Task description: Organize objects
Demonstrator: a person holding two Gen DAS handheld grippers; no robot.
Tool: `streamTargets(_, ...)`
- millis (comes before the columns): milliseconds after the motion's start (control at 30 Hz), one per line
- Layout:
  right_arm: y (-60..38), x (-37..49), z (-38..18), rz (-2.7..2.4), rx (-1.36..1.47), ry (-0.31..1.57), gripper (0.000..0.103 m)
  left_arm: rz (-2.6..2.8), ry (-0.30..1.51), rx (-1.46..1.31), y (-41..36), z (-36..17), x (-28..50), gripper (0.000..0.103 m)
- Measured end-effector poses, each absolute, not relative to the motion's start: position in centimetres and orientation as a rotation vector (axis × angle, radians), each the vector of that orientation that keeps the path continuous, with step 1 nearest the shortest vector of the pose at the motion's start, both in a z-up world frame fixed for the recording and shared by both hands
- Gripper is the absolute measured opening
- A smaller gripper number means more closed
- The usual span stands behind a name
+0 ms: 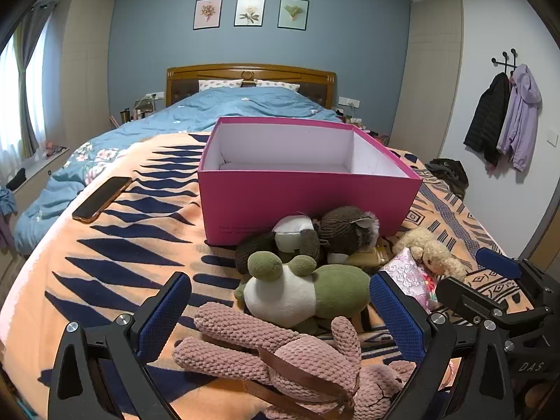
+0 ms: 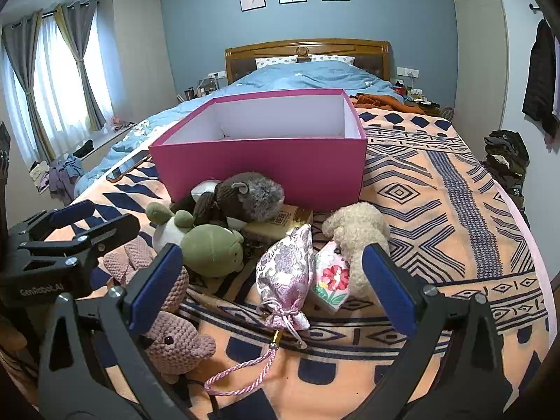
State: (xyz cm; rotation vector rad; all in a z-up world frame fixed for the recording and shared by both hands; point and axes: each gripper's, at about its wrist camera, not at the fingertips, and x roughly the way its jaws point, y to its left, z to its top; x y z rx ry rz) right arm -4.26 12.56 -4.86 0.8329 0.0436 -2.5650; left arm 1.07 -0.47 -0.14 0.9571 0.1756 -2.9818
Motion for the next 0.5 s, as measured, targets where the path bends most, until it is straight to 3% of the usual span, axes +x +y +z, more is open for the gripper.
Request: streamTargets(500, 12.46, -4.12, -5.17, -2.557, 0.830, 0.037, 0.103, -2.979, 0.168, 0.932, -0.51, 0.04, 1.47, 0.103)
